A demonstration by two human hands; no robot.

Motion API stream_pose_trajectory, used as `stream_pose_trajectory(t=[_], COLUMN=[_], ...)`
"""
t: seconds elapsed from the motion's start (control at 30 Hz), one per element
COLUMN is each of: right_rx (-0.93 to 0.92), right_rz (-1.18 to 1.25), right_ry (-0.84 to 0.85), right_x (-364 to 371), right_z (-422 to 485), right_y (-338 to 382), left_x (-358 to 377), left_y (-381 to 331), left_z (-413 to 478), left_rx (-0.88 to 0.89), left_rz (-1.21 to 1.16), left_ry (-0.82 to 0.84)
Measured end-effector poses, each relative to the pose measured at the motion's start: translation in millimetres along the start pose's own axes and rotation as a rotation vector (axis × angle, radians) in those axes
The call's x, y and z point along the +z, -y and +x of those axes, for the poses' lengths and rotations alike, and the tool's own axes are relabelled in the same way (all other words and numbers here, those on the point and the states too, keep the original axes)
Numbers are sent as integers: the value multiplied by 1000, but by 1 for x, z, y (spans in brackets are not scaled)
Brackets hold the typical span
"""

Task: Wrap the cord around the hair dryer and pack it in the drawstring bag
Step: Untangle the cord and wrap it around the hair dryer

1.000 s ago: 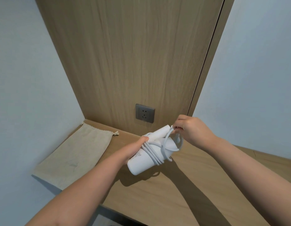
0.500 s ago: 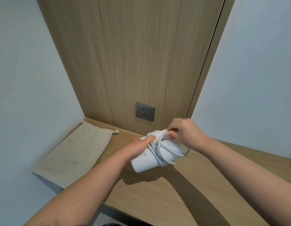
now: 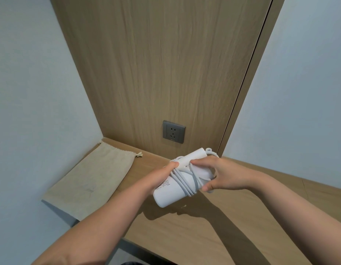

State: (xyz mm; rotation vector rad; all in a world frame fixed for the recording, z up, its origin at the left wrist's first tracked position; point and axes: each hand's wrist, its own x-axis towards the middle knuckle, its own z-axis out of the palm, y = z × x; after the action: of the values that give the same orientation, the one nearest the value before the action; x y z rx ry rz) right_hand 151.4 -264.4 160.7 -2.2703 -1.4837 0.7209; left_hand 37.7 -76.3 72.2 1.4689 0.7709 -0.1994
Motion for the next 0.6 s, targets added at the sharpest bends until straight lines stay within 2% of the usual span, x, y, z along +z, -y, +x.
stream_pose_trajectory(t=[0.33, 0.47, 0.6], right_rx=[-94, -101, -109], right_rz=[-241, -297, -251], right_ry=[-264, -256, -218], right_x=[32, 38, 35], right_z=[12, 15, 17], right_y=[1, 2, 2], left_x=[11, 12, 11], left_y=[-2, 4, 10], left_z=[4, 4, 3], left_rx=[65, 79, 85], left_rz=[11, -17, -54], left_ry=[-69, -88, -64])
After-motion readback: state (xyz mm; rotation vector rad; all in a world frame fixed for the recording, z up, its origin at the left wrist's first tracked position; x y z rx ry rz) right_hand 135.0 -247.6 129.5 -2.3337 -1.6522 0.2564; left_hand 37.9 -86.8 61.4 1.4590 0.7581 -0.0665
